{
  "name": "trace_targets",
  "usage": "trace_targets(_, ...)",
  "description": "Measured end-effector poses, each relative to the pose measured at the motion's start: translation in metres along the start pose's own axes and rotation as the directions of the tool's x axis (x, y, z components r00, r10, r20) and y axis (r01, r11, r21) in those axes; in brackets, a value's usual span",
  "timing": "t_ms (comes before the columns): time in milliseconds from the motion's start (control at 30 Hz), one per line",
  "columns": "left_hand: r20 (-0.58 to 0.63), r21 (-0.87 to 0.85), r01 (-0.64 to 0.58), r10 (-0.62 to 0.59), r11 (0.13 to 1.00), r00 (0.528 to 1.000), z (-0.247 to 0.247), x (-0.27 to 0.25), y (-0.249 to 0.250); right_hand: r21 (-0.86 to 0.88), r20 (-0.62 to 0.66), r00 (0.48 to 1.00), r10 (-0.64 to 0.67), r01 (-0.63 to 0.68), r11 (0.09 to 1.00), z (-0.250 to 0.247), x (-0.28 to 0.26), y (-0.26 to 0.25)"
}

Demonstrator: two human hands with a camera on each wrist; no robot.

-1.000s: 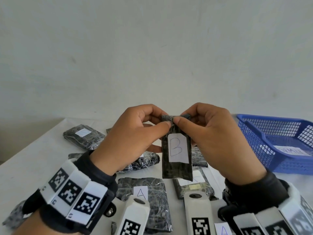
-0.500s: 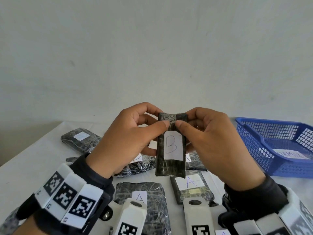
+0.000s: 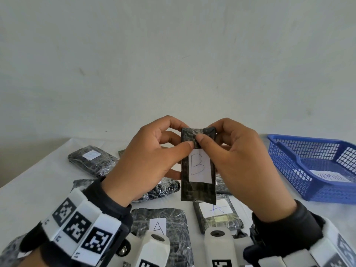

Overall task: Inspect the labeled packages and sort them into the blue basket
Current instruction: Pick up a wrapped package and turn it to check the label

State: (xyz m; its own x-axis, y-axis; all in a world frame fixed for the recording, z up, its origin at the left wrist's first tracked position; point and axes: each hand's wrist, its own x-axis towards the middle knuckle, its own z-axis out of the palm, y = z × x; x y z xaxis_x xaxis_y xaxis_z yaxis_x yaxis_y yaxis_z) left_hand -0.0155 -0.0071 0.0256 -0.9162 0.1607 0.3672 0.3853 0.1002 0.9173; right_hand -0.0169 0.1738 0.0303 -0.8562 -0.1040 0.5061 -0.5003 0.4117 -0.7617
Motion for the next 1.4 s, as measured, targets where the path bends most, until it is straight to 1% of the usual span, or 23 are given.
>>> trace_targets(67, -0.003, 0.01, -0.006, 0.006, 1.0, 1.0, 0.0, 0.0, 0.001, 0.009, 0.018, 1.0, 0.02, -0.02, 1.0, -0.002, 0.0, 0.0)
trace_targets(167, 0.002, 0.01, 0.014, -0.014, 1.0, 1.0, 0.001, -0.001, 0.002, 0.0, 0.012, 1.0, 0.019, -0.019, 1.0, -0.004, 0.0, 0.001)
trace_targets(300, -0.044, 0.011, 0.01, -0.009, 1.0, 0.999, -0.001, 0.0, 0.001, -0.014, 0.09, 0.994, 0.064, -0.062, 0.998, -0.005, 0.0, -0.001)
trace_targets(433, -0.02, 0.008, 0.032, -0.032, 0.999, 0.999, -0.003, 0.001, 0.003, -0.032, 0.053, 0.998, 0.04, -0.038, 0.999, -0.005, 0.001, 0.002)
trace_targets(567, -0.006, 0.027, 0.024, -0.024, 0.999, 1.0, -0.003, 0.001, 0.004, -0.009, 0.06, 0.997, 0.049, -0.048, 0.999, -0.004, 0.0, -0.002)
trace_targets(633, 0.014, 0.025, 0.037, -0.037, 0.999, 0.999, -0.002, 0.0, 0.004, -0.003, 0.027, 0.999, 0.027, -0.027, 1.0, -0.004, 0.0, 0.0)
trace_targets(700, 0.023, 0.036, 0.024, -0.024, 0.999, 0.999, -0.001, -0.001, 0.005, 0.005, 0.003, 1.0, 0.024, -0.024, 1.0, -0.004, 0.0, 0.002)
trace_targets(800, 0.008, 0.053, -0.031, 0.031, 0.998, 1.0, 0.0, -0.002, 0.007, 0.022, 0.013, 1.0, 0.027, -0.027, 0.999, -0.005, -0.001, -0.001)
trace_targets(900, 0.015, 0.049, -0.04, 0.04, 0.998, 0.999, 0.002, -0.003, 0.008, 0.017, 0.01, 1.0, 0.016, -0.016, 1.0, -0.008, -0.002, -0.004)
trace_targets(967, 0.015, 0.051, -0.046, 0.045, 0.998, 0.999, 0.002, -0.003, 0.008, 0.023, 0.018, 0.999, 0.034, -0.034, 0.999, -0.01, -0.002, -0.005)
trace_targets(1133, 0.057, 0.039, 0.0, -0.002, 0.999, 0.998, 0.001, -0.002, 0.006, 0.016, 0.026, 0.999, 0.041, -0.041, 0.999, -0.012, -0.001, -0.004)
trace_targets(1267, 0.047, 0.038, 0.01, -0.012, 0.999, 0.999, -0.001, -0.002, 0.005, 0.017, 0.105, 0.992, 0.074, -0.076, 0.997, -0.012, -0.002, -0.005)
trace_targets(1400, 0.057, 0.037, 0.019, -0.021, 0.999, 0.998, 0.0, -0.003, 0.006, 0.055, 0.061, 0.995, 0.081, -0.084, 0.995, -0.013, -0.001, -0.006)
